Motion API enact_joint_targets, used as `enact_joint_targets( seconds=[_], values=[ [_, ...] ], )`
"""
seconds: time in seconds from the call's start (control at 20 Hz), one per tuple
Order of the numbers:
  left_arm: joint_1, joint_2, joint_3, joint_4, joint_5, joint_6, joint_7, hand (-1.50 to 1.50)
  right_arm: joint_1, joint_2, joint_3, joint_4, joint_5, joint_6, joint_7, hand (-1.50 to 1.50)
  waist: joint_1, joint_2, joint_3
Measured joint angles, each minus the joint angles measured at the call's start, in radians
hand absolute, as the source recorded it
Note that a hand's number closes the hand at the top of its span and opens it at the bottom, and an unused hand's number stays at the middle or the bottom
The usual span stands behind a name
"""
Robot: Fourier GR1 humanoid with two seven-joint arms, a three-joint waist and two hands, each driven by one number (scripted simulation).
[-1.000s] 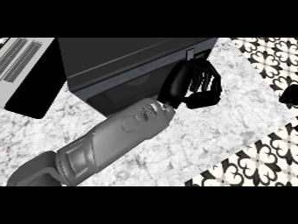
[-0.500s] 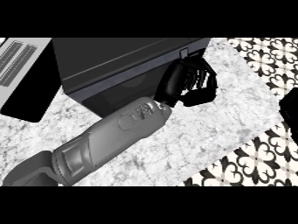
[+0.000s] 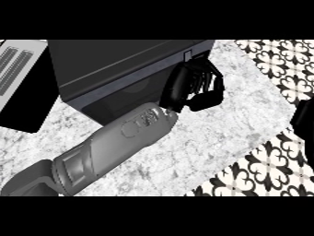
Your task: Pick up the milk, place it into the microwave and close the microwave
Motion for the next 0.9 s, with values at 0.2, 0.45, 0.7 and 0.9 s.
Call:
enact_joint_targets(
  seconds=[0.2, 0.45, 0.7, 0.9],
  values=[
    [-0.034, -0.004, 0.012, -0.019, -0.002, 0.020, -0.017, 1.50, 0.006, -0.001, 0.009, -0.033, -0.014, 0.004, 0.012, 1.50, -0.009, -0.003, 0.001],
    [-0.072, -0.043, 0.051, 0.032, 0.023, 0.043, -0.010, 1.50, 0.022, -0.012, 0.027, -0.070, -0.023, 0.017, 0.036, 1.50, -0.008, 0.009, 0.001],
    [-0.059, -0.059, 0.149, -0.035, 0.152, 0.011, 0.027, 1.50, 0.058, -0.026, 0.087, -0.107, -0.028, 0.046, 0.080, 1.50, 0.013, 0.029, -0.008],
    [-0.039, -0.060, 0.197, -0.080, 0.271, -0.060, 0.035, 1.50, 0.095, -0.019, 0.120, -0.141, -0.042, 0.051, 0.096, 1.50, 0.032, 0.032, -0.009]
  ],
)
